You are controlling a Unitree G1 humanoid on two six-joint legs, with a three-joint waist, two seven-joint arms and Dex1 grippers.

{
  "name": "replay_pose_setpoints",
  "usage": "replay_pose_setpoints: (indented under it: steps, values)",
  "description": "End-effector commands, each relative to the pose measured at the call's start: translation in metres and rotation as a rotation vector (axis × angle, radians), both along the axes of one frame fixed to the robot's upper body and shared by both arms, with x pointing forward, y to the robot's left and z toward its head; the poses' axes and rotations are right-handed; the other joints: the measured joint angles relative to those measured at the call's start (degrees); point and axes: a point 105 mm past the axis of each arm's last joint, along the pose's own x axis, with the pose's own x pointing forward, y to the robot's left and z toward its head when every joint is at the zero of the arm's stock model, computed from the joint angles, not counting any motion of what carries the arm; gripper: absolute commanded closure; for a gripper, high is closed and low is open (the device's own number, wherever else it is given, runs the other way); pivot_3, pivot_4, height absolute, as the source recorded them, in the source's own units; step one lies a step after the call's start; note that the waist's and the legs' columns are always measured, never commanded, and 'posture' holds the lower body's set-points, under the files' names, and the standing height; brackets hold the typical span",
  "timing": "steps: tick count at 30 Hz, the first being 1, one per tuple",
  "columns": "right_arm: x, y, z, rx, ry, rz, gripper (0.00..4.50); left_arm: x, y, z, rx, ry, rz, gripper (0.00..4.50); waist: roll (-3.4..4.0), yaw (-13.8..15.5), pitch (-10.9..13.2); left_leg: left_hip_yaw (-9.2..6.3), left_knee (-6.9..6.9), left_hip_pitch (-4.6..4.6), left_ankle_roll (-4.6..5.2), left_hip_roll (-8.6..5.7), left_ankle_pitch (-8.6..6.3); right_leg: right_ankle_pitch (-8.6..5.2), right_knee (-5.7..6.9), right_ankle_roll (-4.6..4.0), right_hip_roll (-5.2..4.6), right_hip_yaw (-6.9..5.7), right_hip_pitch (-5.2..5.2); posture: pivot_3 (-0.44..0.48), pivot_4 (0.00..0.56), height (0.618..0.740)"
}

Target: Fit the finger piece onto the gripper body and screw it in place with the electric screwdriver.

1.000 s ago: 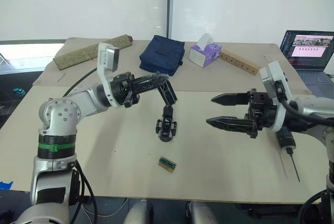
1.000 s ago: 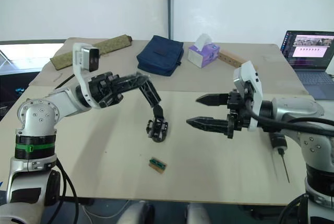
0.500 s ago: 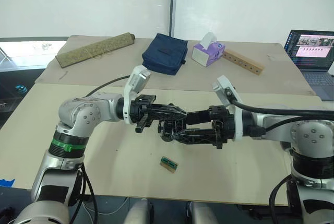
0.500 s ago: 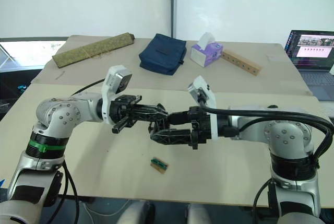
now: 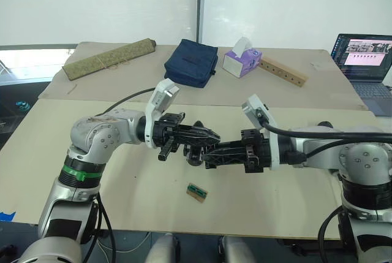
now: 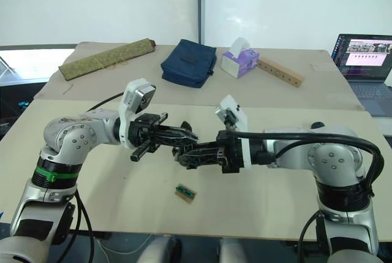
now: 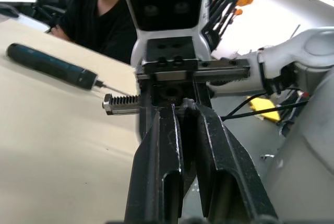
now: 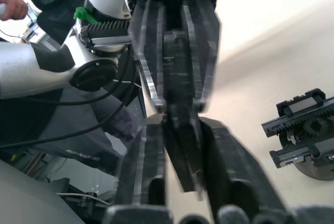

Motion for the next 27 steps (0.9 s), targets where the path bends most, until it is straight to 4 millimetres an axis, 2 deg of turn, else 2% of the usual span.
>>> replay_pose_setpoints:
  steps: [1,4,7,8,9,12,15,17,19,21,27]
  values:
    - [-0.007,0.003,0.008,0.047,-0.028,0.041,4.07,-0.005,0.002,0.009,-0.026,-0.079,-0.016,4.50,0.00,0.0,0.0,0.00,0.00,0.00,0.00,-0.01,0.00,0.00,0.00,0.00,-0.01,0.00,0.00,0.000,0.150,0.740]
    - [-0.010,0.004,0.006,0.052,-0.040,0.051,4.07,-0.008,0.003,0.013,-0.053,-0.117,-0.030,4.50,0.00,0.0,0.0,0.00,0.01,-0.01,0.00,-0.01,0.00,0.00,0.00,0.00,-0.01,0.00,0.00,0.000,0.150,0.740]
    - [-0.009,0.003,0.007,0.072,-0.086,0.038,4.07,0.002,0.008,0.024,-0.100,-0.141,0.059,4.50,0.00,0.1,0.0,0.00,0.02,-0.03,0.00,-0.01,0.00,0.00,-0.01,0.00,-0.01,-0.01,-0.01,0.000,0.150,0.740]
    - [-0.008,0.002,0.007,0.078,-0.101,0.026,4.07,0.005,0.010,0.028,-0.118,-0.166,0.088,3.53,0.00,0.1,0.0,0.00,0.02,-0.02,0.00,0.00,0.00,0.00,-0.01,0.00,-0.01,-0.01,0.00,0.000,0.150,0.740]
    - [-0.006,0.000,0.006,0.078,-0.113,0.018,4.08,0.007,0.013,0.032,-0.128,-0.185,0.108,3.17,0.00,0.1,0.0,0.00,0.03,-0.04,0.01,0.00,0.00,0.00,-0.01,0.00,-0.02,-0.01,0.00,0.000,0.150,0.740]
    - [-0.003,-0.004,0.009,0.109,-0.165,0.001,4.09,0.016,0.033,0.039,-0.152,-0.312,0.194,1.66,0.00,-0.1,0.0,0.01,0.04,-0.04,0.00,0.00,0.00,0.00,0.00,0.00,-0.01,0.00,-0.02,0.000,0.150,0.740]
    - [0.000,-0.009,0.006,0.091,-0.208,-0.014,4.09,0.024,0.054,0.030,-0.098,-0.455,0.252,0.14,0.01,-0.2,0.0,0.05,0.03,0.03,0.01,0.00,0.00,0.01,0.00,-0.01,0.03,0.01,-0.01,0.000,0.150,0.740]
    - [0.002,-0.011,0.003,0.082,-0.250,-0.022,4.09,0.027,0.070,0.009,0.011,-0.554,0.253,0.00,0.01,-0.1,0.0,0.05,0.03,0.03,0.00,0.01,0.00,0.01,0.01,-0.02,0.04,-0.01,-0.01,0.000,0.150,0.740]
    - [0.006,-0.014,-0.003,0.064,-0.298,-0.034,4.09,0.033,0.097,-0.026,0.161,-0.648,0.269,0.00,0.03,-0.1,0.0,0.06,0.02,0.05,0.00,0.00,0.00,0.01,-0.02,-0.03,0.03,-0.01,0.01,0.000,0.150,0.740]
    - [0.008,-0.015,-0.005,0.100,-0.384,-0.012,4.09,0.035,0.113,-0.051,0.226,-0.652,0.301,0.00,0.03,0.0,0.0,0.10,0.01,0.06,0.00,0.00,0.00,0.02,-0.03,-0.04,0.02,0.01,0.00,0.000,0.150,0.740]
    - [0.018,-0.023,-0.017,0.120,-0.442,-0.031,4.09,0.044,0.118,-0.101,0.318,-0.570,0.364,0.00,-0.01,0.9,0.0,0.00,0.24,-0.18,0.01,-0.01,0.00,0.07,-0.06,0.06,-0.06,-0.12,-0.03,0.000,0.150,0.740]
